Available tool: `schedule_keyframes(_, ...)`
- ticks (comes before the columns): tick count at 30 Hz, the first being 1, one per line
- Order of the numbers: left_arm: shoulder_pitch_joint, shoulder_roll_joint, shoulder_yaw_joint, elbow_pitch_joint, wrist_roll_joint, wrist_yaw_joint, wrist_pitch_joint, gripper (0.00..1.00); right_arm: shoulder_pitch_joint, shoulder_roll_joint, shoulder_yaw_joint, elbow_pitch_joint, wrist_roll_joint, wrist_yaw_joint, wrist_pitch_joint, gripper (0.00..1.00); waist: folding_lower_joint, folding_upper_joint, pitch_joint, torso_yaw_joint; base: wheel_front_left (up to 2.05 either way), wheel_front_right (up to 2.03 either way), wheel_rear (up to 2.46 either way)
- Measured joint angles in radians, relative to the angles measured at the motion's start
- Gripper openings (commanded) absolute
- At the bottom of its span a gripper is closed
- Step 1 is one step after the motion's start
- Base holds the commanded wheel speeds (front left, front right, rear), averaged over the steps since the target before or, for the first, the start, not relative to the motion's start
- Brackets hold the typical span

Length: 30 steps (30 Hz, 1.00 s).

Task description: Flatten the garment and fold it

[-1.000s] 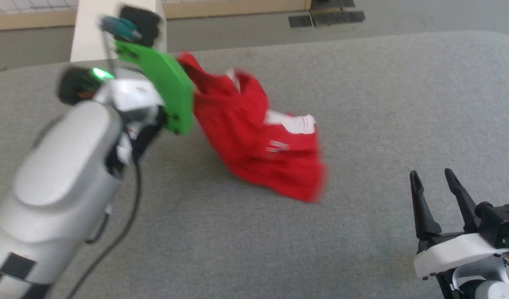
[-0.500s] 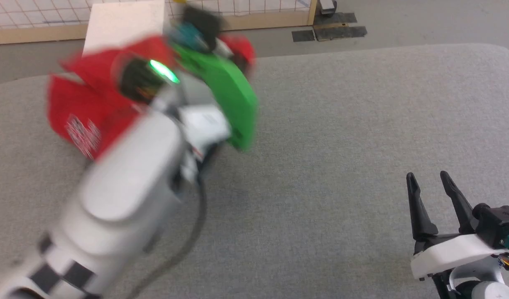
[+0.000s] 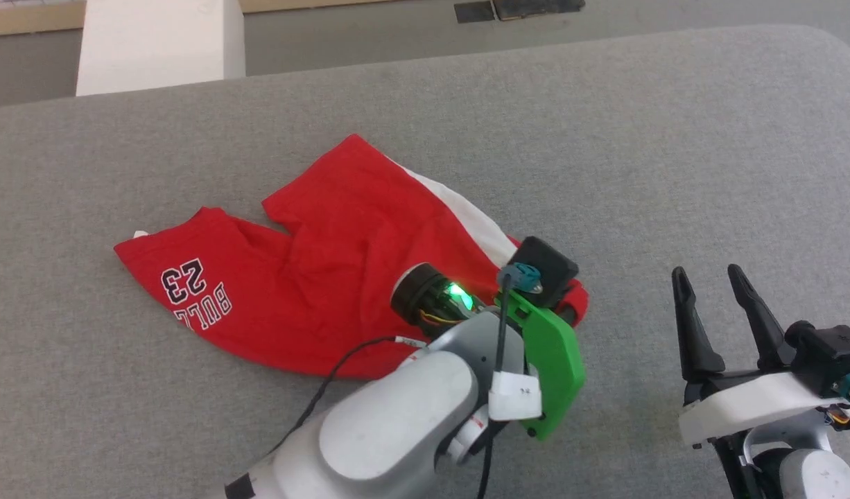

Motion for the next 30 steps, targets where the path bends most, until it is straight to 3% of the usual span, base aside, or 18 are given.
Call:
schedule_keyframes(10, -0.03, -0.002, 0.013, 0.047, 0.003, -0.034, -0.044, 1.0, 0.0, 0.0, -0.004, 0.027, 0.006, 0.0, -0.004, 1.0, 0.0, 0.0, -0.018, 0.014, 0.0, 0.0, 0.0)
schedule_keyframes(20, -0.064, 0.087, -0.006, 0.083, -0.014, -0.102, 0.039, 1.0, 0.0, 0.0, -0.006, 0.022, 0.006, 0.0, 0.024, 1.0, 0.0, 0.0, -0.095, 0.063, 0.0, 0.0, 0.0)
schedule_keyframes(23, -0.05, 0.115, 0.027, 0.064, -0.015, -0.072, 0.0, 1.0, 0.002, 0.0, -0.012, 0.012, 0.008, 0.0, 0.03, 1.0, 0.0, 0.0, -0.111, 0.081, 0.0, 0.0, 0.0)
schedule_keyframes(30, -0.02, 0.214, 0.196, -0.008, -0.003, 0.065, -0.202, 1.0, 0.03, 0.0, -0.021, -0.006, 0.015, 0.0, 0.043, 1.0, 0.0, 0.0, -0.137, 0.128, 0.0, 0.0, 0.0)
